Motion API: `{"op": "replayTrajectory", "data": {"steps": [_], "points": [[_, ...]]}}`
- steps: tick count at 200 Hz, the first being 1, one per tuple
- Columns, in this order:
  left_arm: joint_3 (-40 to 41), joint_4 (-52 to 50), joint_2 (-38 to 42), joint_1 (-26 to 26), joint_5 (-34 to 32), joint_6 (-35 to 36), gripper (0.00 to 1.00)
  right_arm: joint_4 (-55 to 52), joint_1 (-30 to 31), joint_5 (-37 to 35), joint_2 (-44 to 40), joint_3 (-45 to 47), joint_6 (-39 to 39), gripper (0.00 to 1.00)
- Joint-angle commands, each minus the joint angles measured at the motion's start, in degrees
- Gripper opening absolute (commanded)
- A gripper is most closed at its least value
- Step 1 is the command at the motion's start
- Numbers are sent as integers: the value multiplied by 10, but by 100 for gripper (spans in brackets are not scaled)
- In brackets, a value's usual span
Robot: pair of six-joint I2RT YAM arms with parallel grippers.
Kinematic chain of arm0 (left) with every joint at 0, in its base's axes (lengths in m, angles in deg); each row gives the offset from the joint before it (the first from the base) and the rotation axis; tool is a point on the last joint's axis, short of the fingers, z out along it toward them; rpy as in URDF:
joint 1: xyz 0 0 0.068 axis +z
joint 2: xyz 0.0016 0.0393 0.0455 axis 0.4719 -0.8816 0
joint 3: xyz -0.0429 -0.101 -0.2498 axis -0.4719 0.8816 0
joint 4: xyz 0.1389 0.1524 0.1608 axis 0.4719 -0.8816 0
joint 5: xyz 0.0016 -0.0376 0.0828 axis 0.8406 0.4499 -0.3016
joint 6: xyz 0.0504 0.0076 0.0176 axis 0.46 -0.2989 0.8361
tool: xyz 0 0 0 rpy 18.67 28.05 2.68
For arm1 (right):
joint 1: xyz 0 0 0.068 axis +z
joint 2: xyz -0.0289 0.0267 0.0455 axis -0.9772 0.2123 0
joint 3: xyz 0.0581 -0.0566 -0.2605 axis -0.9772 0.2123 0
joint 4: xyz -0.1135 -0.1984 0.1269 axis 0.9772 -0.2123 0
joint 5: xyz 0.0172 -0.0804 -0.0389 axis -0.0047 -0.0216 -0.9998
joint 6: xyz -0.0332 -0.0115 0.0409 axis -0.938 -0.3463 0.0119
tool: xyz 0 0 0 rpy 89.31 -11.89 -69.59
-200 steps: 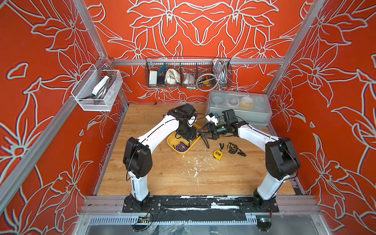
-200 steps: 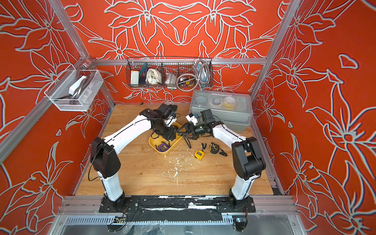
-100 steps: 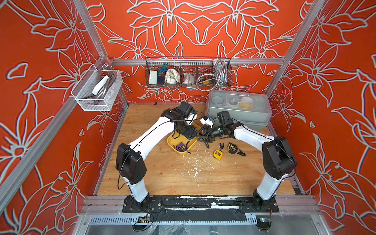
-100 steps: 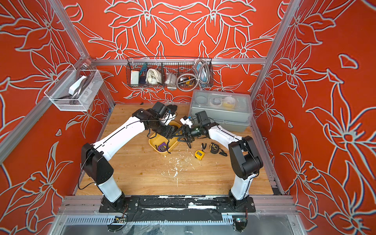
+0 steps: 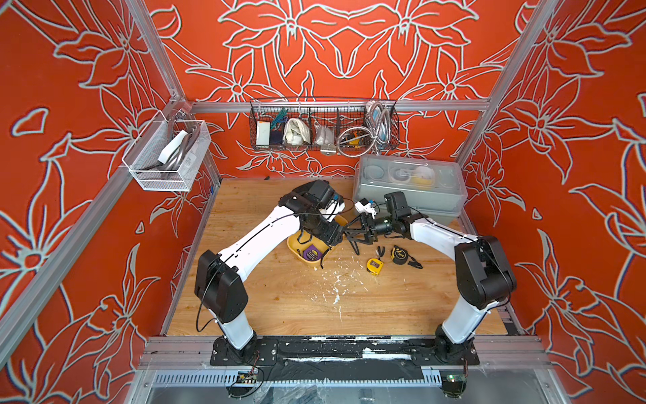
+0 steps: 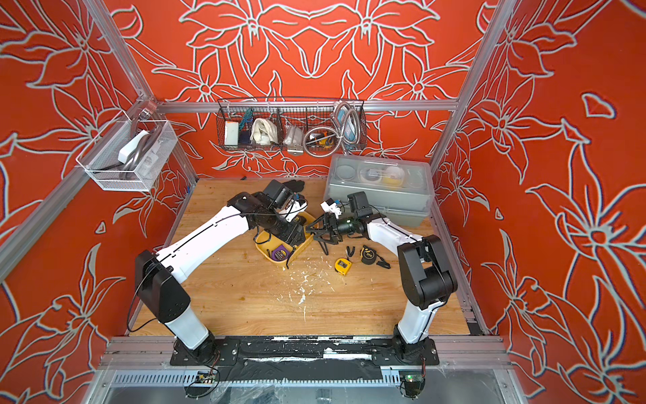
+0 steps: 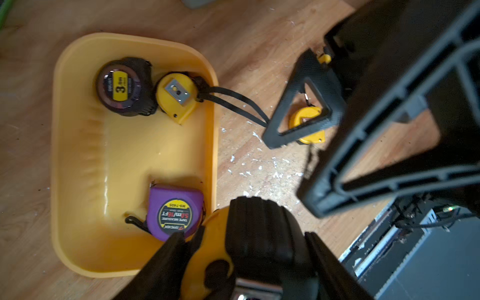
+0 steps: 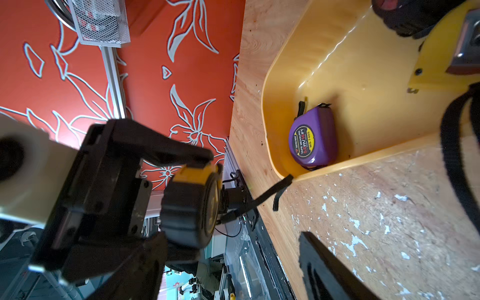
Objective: Take the tape measure out of the storage box
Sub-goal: Place the tape measure at the center of the board.
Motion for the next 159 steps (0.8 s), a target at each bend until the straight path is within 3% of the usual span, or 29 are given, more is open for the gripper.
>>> {"op": "replayTrajectory", "data": {"steps": [1, 122, 159], "points": [[-6, -11, 20, -10, 35, 16, 30, -1, 3, -4, -15, -24, -3, 81], [-52, 7, -19, -39, 24, 21, 32, -7, 61, 51, -38, -9, -5, 77], [-60, 8, -34, -41, -9, 21, 32, -22, 68, 54, -45, -2, -13, 58]]}}
